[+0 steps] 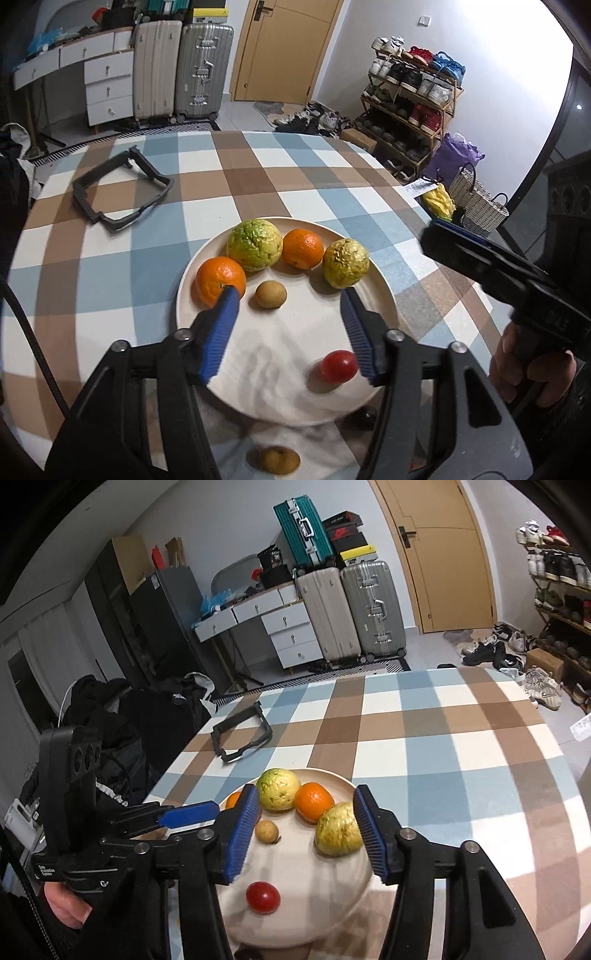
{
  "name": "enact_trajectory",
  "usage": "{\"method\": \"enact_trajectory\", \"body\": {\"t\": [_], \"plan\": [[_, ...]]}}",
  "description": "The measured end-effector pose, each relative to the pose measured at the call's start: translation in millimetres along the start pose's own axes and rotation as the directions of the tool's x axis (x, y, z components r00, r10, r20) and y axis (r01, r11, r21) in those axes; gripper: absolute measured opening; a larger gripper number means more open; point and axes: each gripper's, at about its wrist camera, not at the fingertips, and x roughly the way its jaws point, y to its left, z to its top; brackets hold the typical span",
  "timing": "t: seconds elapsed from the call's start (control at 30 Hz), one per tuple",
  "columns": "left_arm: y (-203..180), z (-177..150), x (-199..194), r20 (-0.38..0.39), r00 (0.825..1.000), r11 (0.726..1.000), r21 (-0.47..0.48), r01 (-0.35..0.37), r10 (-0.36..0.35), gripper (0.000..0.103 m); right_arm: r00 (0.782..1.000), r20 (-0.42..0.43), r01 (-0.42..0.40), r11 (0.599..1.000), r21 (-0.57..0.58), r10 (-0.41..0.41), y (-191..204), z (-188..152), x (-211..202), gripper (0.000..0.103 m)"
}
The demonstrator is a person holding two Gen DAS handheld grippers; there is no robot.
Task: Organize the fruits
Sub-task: 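Move the left tool to the other red tomato and close on it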
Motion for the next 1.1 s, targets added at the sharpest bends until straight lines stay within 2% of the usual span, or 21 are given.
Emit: {"method": "enact_trajectory", "body": {"t": [0.23, 0.3, 0.47, 0.77, 0.83, 0.9, 1.1], "plan": [[-18, -18, -40, 0.056, 0.997, 0.998, 0.025, -0.056, 0.055, 0.076, 0.997, 0.076, -0.001, 1.000, -0.029, 0.003, 17, -16, -48, 0.088], [-26, -23, -51, 0.076, 0.994, 0.995, 0.046, -0.084, 0.080, 0.081, 0.996, 0.090, -0.004, 0.999, -0.044, 0.008, 24, -21, -59, 0.090], [-38, -37, -76, 0.107, 0.988, 0.991, 0.067, -0.118, 0.110, 0.083, 0.991, 0.132, 0.010, 0.998, -0.066, -0.002, 36, -35, -88, 0.098], [-48, -61, -102, 0.106, 0.985, 0.990, 0.041, -0.139, 0.134, 0.088, 0.984, 0.181, 0.018, 0.997, -0.076, -0.004, 49, -54, -124, 0.102], [-50, -68, -110, 0.112, 0.983, 0.988, 0.037, -0.147, 0.142, 0.092, 0.982, 0.189, 0.021, 0.997, -0.078, -0.006, 51, -58, -130, 0.102], [-52, -74, -114, 0.121, 0.981, 0.988, 0.032, -0.154, 0.149, 0.102, 0.980, 0.198, 0.027, 0.997, -0.075, -0.011, 52, -63, -136, 0.102], [-59, -92, -124, 0.132, 0.976, 0.983, 0.040, -0.178, 0.171, 0.102, 0.980, 0.197, 0.046, 0.997, -0.066, -0.032, 52, -83, -149, 0.103]]}}
